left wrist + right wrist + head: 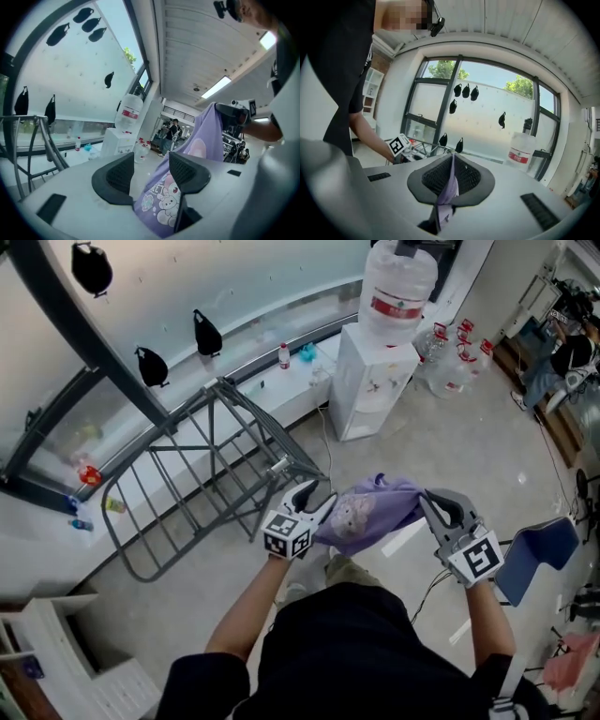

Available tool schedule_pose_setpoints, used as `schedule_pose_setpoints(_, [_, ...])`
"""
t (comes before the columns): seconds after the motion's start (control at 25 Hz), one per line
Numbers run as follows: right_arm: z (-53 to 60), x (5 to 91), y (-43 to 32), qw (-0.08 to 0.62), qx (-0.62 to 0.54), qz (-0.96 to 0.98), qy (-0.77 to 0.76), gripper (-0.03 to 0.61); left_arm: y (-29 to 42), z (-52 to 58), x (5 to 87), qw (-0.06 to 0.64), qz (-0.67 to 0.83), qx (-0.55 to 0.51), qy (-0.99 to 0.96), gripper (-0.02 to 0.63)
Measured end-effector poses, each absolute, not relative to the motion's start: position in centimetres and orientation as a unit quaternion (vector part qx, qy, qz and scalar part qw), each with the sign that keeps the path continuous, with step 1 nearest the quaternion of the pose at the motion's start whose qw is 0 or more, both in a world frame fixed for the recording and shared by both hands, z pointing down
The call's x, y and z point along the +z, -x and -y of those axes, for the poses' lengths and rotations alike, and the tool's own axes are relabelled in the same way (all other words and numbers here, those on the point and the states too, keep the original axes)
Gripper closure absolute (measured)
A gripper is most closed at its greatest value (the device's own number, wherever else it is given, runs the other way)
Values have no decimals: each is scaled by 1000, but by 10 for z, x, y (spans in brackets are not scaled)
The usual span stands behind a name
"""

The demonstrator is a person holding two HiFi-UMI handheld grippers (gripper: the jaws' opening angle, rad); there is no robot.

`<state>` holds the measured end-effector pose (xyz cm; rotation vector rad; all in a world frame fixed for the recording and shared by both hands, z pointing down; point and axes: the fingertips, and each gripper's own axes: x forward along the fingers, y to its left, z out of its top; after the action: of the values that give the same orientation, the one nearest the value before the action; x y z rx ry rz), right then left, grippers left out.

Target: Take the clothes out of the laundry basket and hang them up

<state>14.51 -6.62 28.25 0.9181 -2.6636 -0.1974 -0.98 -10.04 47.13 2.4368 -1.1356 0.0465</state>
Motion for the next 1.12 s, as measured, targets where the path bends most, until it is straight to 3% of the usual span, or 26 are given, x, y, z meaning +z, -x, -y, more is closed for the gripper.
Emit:
schedule_pose_setpoints(0.36, [18, 243, -151, 154, -97, 938, -295, 568, -90, 104, 501, 149, 210, 123, -958, 397])
schedule_pose_setpoints(0.76, [-5, 237, -181, 158, -69, 926, -334, 568, -175, 81, 497, 197, 9, 91, -976, 405])
schedule_pose_setpoints(1.12, [-6, 239, -200, 174, -68, 914, -361, 568, -204, 69, 499, 157, -56, 118, -979, 405])
